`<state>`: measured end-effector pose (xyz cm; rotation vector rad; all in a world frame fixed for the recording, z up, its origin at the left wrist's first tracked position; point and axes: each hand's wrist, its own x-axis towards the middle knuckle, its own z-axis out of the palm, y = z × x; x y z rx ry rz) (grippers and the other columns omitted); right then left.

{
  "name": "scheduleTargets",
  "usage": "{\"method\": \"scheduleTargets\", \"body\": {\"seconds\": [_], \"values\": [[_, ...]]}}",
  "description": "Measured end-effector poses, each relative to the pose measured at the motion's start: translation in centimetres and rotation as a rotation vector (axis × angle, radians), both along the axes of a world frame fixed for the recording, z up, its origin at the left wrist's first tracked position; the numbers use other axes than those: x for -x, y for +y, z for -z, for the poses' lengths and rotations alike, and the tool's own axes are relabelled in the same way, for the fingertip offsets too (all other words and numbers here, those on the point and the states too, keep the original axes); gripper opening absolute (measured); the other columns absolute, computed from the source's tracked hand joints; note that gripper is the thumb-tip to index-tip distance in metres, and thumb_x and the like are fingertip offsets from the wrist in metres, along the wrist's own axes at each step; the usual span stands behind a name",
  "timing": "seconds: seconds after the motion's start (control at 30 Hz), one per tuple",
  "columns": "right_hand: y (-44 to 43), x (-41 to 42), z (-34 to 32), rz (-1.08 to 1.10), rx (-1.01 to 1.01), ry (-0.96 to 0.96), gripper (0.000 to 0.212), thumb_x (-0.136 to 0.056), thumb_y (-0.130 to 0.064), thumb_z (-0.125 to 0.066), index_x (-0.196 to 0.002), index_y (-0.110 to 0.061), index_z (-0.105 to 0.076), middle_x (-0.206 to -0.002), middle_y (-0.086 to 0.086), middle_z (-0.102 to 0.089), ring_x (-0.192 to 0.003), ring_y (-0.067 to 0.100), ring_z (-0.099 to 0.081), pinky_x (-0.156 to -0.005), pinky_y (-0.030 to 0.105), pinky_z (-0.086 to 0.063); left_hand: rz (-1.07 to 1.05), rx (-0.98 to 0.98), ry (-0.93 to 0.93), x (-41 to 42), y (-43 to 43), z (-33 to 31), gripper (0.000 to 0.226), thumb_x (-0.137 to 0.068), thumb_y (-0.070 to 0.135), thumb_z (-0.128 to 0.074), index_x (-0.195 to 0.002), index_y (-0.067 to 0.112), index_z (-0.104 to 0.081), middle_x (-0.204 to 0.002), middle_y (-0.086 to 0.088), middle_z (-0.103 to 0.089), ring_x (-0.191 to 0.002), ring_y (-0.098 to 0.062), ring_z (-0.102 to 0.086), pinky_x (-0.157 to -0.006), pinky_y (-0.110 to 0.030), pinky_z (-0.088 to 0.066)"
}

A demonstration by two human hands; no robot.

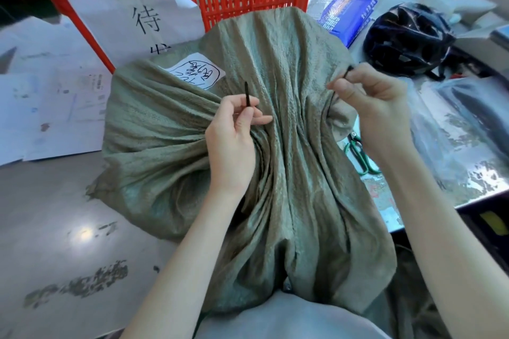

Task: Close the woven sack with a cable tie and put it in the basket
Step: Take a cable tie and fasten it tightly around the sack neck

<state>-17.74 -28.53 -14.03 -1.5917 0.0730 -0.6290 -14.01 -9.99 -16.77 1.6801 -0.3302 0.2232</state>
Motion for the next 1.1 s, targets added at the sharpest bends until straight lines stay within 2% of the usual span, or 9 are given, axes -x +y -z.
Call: {"method": "scheduleTargets", "body": {"seconds": [0.07,0.17,0.3,0.37,0.4,0.5,0.73,0.97,1.1], "values": [[1.2,-1.0,-0.5,-0.055,-0.036,-0.018,0.018,-0.083,-0.011,-0.064,-0.07,-0.022,-0.067,-0.072,0.001,-0.063,-0.07,0.015,-0.053,-0.067,0.02,-0.042,0.012,0.036,0.021,0.0,-0.7,-0.1,0.019,-0.097,0.0,-0.043,-0.093,0.014,-0.055,-0.075,0.006,-0.057,-0.059,-0.001,-0.064,-0.07,-0.019,-0.047],[3.2,-2.1,-0.4,-0.119,-0.06,-0.016,0.02,-0.093,-0.006,-0.052,-0.076,-0.01,-0.063,-0.061,0.011,-0.055,-0.053,0.009,-0.048,-0.057,0.015,-0.038,0.023,0.113,0.041,0.1,-1.3,-0.2,0.017,-0.096,0.001,-0.044,-0.099,0.011,-0.057,-0.075,0.006,-0.057,-0.052,0.0,-0.05,-0.064,-0.016,-0.043],[5.0,-2.6,0.9,-0.18,-0.156,0.022,0.018,-0.094,-0.006,-0.046,-0.083,-0.009,-0.06,-0.057,0.008,-0.04,-0.046,0.006,-0.032,-0.048,0.017,-0.025,0.018,0.26,0.076,0.0,-1.3,-0.2,0.017,-0.095,-0.002,-0.049,-0.108,0.009,-0.048,-0.077,-0.002,-0.059,-0.054,-0.001,-0.047,-0.063,-0.015,-0.042],[5.3,-2.6,1.5,-0.236,-0.302,0.038,0.011,-0.091,-0.007,-0.048,-0.082,-0.009,-0.054,-0.052,0.005,-0.039,-0.044,0.005,-0.03,-0.046,0.017,-0.022,0.031,0.298,0.106,0.1,-1.1,-0.1,0.015,-0.094,-0.002,-0.05,-0.103,0.01,-0.049,-0.078,-0.005,-0.06,-0.057,0.001,-0.049,-0.063,-0.015,-0.041],[5.3,-2.6,1.7,-0.253,-0.363,0.05,0.01,-0.09,-0.007,-0.049,-0.081,-0.01,-0.051,-0.049,-0.003,-0.04,-0.044,0.005,-0.029,-0.045,0.016,-0.021,0.04,0.31,0.119,0.1,-1.0,0.1,0.012,-0.094,0.001,-0.051,-0.099,0.012,-0.051,-0.077,-0.005,-0.059,-0.059,0.002,-0.051,-0.063,-0.015,-0.041],[4.9,-2.4,2.3,-0.271,-0.454,0.069,0.013,-0.088,-0.005,-0.052,-0.076,-0.011,-0.051,-0.048,-0.007,-0.037,-0.044,0.006,-0.027,-0.044,0.015,-0.022,0.05,0.309,0.139,0.5,-0.5,0.6,0.009,-0.092,0.011,-0.052,-0.087,0.018,-0.054,-0.074,-0.003,-0.057,-0.063,0.004,-0.053,-0.066,-0.015,-0.04],[4.9,-2.3,2.9,-0.318,-0.454,0.123,0.013,-0.084,-0.004,-0.056,-0.072,-0.009,-0.054,-0.047,-0.011,-0.039,-0.044,0.005,-0.027,-0.044,0.015,-0.023,0.097,0.303,0.15,0.4,0.0,1.3,0.01,-0.09,0.011,-0.053,-0.081,0.016,-0.055,-0.07,0.003,-0.051,-0.064,-0.001,-0.049,-0.067,-0.014,-0.039],[5.0,-1.9,2.7,-0.374,-0.405,0.141,0.011,-0.083,-0.003,-0.055,-0.073,-0.006,-0.052,-0.049,-0.011,-0.04,-0.046,0.006,-0.028,-0.05,0.022,-0.018,0.144,0.33,0.19,0.1,0.1,1.8,0.011,-0.088,0.012,-0.055,-0.079,0.017,-0.056,-0.067,0.008,-0.051,-0.062,-0.002,-0.047,-0.063,-0.016,-0.038],[4.9,-1.7,2.7,-0.379,-0.415,0.146,0.011,-0.083,-0.002,-0.055,-0.072,-0.006,-0.052,-0.049,-0.011,-0.04,-0.046,0.005,-0.028,-0.05,0.023,-0.018,0.144,0.356,0.2,0.2,0.1,1.8,0.01,-0.088,0.012,-0.055,-0.08,0.017,-0.056,-0.067,0.004,-0.05,-0.062,-0.002,-0.047,-0.063,-0.015,-0.037]]}}
